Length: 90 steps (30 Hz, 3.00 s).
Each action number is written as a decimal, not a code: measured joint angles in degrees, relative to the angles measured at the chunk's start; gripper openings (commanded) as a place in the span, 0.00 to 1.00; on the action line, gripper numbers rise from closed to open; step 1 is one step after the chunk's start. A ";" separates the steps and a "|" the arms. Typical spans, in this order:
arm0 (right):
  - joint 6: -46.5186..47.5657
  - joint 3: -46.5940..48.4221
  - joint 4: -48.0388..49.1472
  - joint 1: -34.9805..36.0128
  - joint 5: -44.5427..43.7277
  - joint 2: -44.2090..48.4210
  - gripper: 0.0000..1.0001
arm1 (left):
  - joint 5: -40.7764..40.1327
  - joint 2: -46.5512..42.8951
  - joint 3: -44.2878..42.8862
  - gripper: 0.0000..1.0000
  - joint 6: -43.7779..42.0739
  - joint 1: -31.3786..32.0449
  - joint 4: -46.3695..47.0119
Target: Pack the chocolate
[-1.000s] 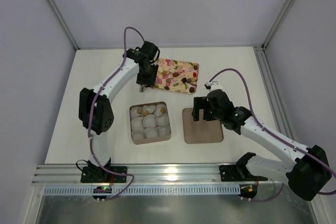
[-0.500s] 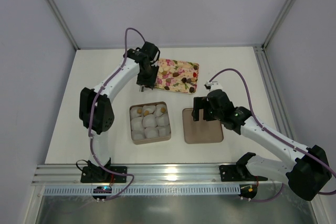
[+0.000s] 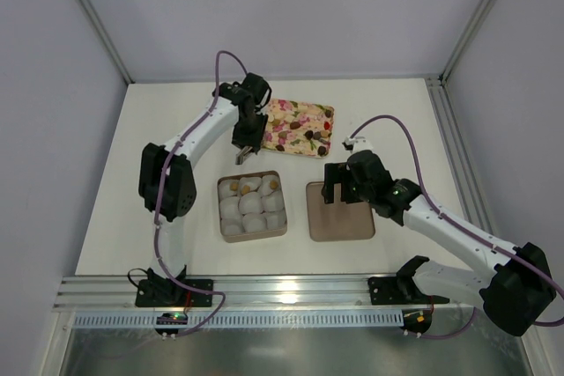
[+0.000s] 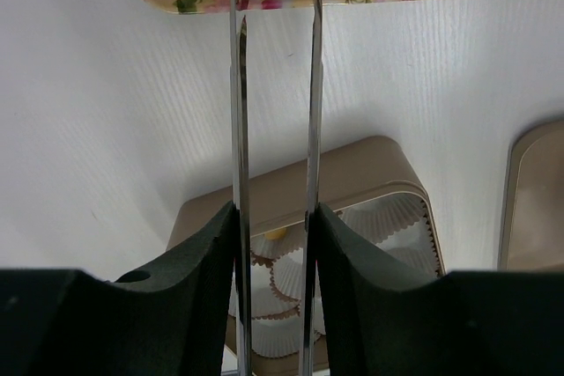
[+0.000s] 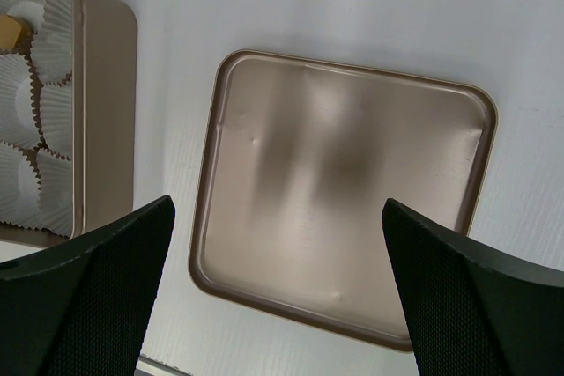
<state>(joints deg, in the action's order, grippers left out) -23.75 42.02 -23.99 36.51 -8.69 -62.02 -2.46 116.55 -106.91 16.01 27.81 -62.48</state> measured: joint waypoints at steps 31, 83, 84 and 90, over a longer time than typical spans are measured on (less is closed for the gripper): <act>0.02 0.22 0.02 0.00 0.42 -0.33 1.00 | -0.94 0.96 -2.99 0.34 -1.53 1.07 -3.72; 0.09 0.63 -0.09 -0.24 0.46 -0.74 1.00 | -5.49 11.02 -14.75 0.42 1.55 1.20 -3.78; 0.09 0.63 -0.09 -0.24 0.46 -0.74 1.00 | -5.49 11.02 -14.91 0.41 1.55 1.20 -3.78; 0.09 0.63 -0.09 -0.26 0.48 -0.74 1.00 | -5.49 11.04 -15.23 0.39 1.55 1.20 -3.78</act>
<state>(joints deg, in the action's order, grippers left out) -23.66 42.65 -24.08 36.25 -8.21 -62.76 -7.94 127.59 -122.15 17.56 29.02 -66.26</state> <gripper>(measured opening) 0.996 0.405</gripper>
